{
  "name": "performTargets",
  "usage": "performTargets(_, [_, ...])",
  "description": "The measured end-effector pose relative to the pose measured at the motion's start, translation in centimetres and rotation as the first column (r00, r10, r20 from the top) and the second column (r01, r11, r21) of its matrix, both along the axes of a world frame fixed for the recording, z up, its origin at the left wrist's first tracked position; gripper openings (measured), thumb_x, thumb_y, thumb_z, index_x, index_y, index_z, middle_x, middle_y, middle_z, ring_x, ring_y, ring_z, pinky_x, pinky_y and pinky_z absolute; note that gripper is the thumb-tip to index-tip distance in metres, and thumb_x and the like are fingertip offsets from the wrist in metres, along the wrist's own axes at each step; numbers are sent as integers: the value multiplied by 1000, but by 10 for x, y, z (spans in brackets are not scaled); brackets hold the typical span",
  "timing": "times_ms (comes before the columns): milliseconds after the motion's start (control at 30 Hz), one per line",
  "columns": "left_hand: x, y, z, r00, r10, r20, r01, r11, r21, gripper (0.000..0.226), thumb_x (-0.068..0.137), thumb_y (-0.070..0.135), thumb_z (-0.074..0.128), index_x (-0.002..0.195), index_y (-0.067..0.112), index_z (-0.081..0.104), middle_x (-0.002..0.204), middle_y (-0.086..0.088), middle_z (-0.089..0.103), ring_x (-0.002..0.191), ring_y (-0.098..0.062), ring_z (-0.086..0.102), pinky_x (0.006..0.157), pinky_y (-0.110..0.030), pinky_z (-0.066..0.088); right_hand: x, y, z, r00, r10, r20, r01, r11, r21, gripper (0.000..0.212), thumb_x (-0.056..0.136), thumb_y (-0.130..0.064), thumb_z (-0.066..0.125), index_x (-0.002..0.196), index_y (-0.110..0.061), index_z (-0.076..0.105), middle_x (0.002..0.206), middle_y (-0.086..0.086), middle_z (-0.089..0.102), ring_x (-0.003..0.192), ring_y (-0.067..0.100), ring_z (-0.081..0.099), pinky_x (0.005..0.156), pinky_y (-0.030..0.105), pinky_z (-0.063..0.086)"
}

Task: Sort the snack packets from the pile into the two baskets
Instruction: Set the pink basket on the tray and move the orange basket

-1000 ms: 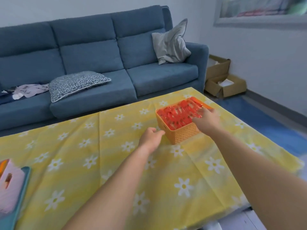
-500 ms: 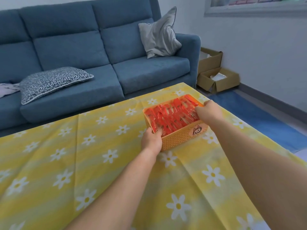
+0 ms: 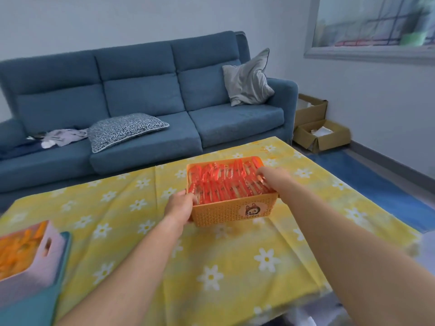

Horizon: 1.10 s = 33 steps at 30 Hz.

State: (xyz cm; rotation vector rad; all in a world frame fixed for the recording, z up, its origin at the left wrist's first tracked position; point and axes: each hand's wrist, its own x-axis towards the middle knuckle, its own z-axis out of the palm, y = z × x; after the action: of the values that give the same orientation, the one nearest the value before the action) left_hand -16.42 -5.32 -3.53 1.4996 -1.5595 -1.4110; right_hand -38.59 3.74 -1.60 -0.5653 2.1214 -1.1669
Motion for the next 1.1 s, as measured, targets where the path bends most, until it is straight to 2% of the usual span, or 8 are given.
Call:
performTargets(133, [76, 10, 23, 998, 59, 33, -59, 998, 25, 11, 89, 7, 52, 81, 9, 60, 81, -12, 64, 76, -31, 66, 66, -39, 56, 60, 3, 16, 986, 131, 98, -129, 991, -33, 28, 93, -34, 50, 95, -8, 60, 82, 7, 70, 70, 25, 68, 67, 32, 55])
performTargets(433, [275, 29, 48, 941, 333, 56, -335, 942, 36, 2, 78, 10, 58, 77, 8, 57, 72, -12, 57, 67, -29, 59, 69, -38, 52, 228, -1, 23, 889, 447, 102, -451, 892, 26, 25, 95, -30, 53, 94, -7, 62, 88, 13, 67, 70, 27, 69, 61, 37, 63])
performTargets(567, [369, 33, 40, 891, 443, 102, -446, 895, 6, 15, 80, 30, 60, 78, 15, 61, 81, -10, 60, 77, -30, 58, 73, -40, 49, 311, -15, 7, 792, 594, 145, -607, 791, 79, 29, 93, -35, 57, 99, -8, 62, 97, 14, 64, 71, 32, 70, 74, 45, 64])
performTargets(633, [410, 34, 33, 858, 497, 132, -502, 865, 8, 31, 68, 44, 63, 84, 18, 67, 89, -11, 67, 85, -31, 64, 80, -43, 53, 349, -22, -2, 756, 632, 173, -651, 752, 98, 38, 91, -39, 59, 109, -5, 62, 108, 18, 66, 73, 34, 71, 77, 49, 63])
performTargets(700, [447, 37, 26, 828, 545, 129, -553, 833, 30, 36, 66, 47, 63, 86, 18, 70, 89, -10, 71, 81, -29, 66, 75, -39, 52, 388, -28, -8, 720, 669, 185, -691, 715, 105, 43, 90, -40, 60, 113, -4, 61, 114, 20, 66, 73, 35, 71, 77, 50, 63])
performTargets(833, [494, 45, 13, 760, 646, 76, -650, 757, 67, 22, 92, 32, 57, 77, 17, 62, 82, -11, 65, 69, -23, 57, 65, -33, 41, 449, -39, -19, 688, 701, 189, -722, 688, 77, 31, 89, -36, 61, 96, -5, 61, 103, 14, 63, 71, 35, 70, 76, 47, 63])
performTargets(1000, [542, 27, -24, 755, 655, 38, -655, 749, 99, 32, 73, 46, 66, 84, 17, 71, 98, -11, 73, 90, -30, 66, 81, -40, 46, 497, -55, -36, 687, 697, 204, -719, 693, 55, 24, 88, -32, 59, 97, -11, 63, 111, 15, 69, 93, 36, 73, 73, 41, 64])
performTargets(1100, [544, 22, -33, 752, 659, 19, -658, 748, 91, 20, 83, 38, 66, 83, 19, 70, 102, -11, 72, 95, -28, 64, 83, -40, 44, 507, -68, -48, 712, 675, 195, -691, 723, 21, 15, 88, -27, 61, 84, -13, 61, 102, 16, 72, 94, 35, 72, 74, 43, 64])
